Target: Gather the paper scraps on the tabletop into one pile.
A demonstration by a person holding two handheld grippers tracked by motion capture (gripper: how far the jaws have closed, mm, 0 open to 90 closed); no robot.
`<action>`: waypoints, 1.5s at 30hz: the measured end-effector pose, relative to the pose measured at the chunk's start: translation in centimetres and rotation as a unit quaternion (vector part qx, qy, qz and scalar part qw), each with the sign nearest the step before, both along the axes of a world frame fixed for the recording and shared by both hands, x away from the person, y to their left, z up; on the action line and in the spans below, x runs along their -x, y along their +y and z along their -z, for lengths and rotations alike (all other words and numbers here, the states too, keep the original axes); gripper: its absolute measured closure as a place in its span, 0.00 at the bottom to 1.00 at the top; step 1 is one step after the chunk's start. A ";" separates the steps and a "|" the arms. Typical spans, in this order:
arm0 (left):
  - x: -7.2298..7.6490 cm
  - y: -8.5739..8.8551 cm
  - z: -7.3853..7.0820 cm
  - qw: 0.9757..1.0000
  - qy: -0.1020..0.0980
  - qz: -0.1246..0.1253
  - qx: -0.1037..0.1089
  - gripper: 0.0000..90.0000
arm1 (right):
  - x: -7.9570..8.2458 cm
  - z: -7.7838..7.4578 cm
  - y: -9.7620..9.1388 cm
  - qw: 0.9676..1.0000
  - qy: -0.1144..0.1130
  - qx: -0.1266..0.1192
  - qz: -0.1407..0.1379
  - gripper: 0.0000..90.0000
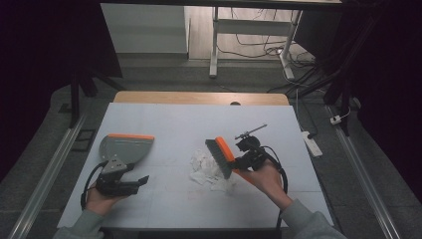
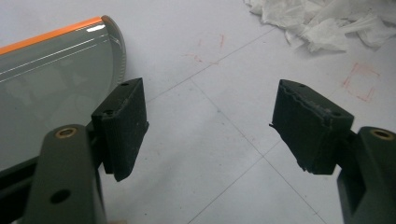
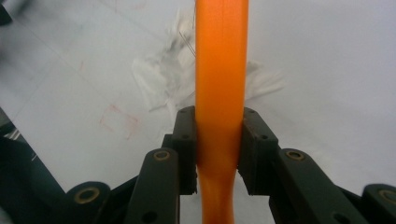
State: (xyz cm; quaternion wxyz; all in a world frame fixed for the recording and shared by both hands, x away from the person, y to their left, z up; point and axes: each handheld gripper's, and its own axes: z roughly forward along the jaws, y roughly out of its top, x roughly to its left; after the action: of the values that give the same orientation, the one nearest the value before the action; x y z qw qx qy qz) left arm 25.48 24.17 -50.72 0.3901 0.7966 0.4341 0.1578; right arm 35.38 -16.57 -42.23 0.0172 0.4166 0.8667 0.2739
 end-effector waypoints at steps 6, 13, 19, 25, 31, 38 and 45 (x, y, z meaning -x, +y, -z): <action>0.1 -0.1 0.0 1.000 -0.002 0.002 -0.001 0.30 | 0.1 -0.5 -4.6 0.994 -0.041 0.086 0.058 0.78; 0.0 -0.2 0.0 1.000 0.000 0.001 -0.004 0.30 | -0.9 2.3 -5.8 0.995 0.006 0.072 0.073 0.78; 0.0 -0.2 0.0 1.000 0.000 -0.001 -0.007 0.30 | -1.9 3.0 -1.4 0.999 0.004 0.039 0.031 0.78; 0.0 -0.2 0.0 1.000 0.001 -0.003 -0.007 0.30 | -1.6 1.3 -0.7 0.999 -0.026 -0.019 0.013 0.78; 0.0 -0.3 0.1 1.000 0.002 -0.004 -0.008 0.30 | -0.7 -1.1 -3.7 0.997 -0.058 -0.055 0.025 0.78; 0.1 -0.3 0.1 1.000 0.001 -0.006 -0.009 0.30 | -0.3 -0.6 -6.6 0.995 -0.075 -0.054 0.032 0.78; 0.1 -0.3 0.0 1.000 -0.002 -0.011 -0.009 0.30 | 0.2 1.4 -10.0 0.994 -0.092 -0.028 0.046 0.78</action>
State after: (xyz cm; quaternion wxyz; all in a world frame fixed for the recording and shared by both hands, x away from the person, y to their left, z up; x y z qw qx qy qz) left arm 25.41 23.87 -50.72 0.3825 0.7946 0.4408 0.1676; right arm 35.22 -26.56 -43.64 0.0982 0.4293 0.8333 0.3341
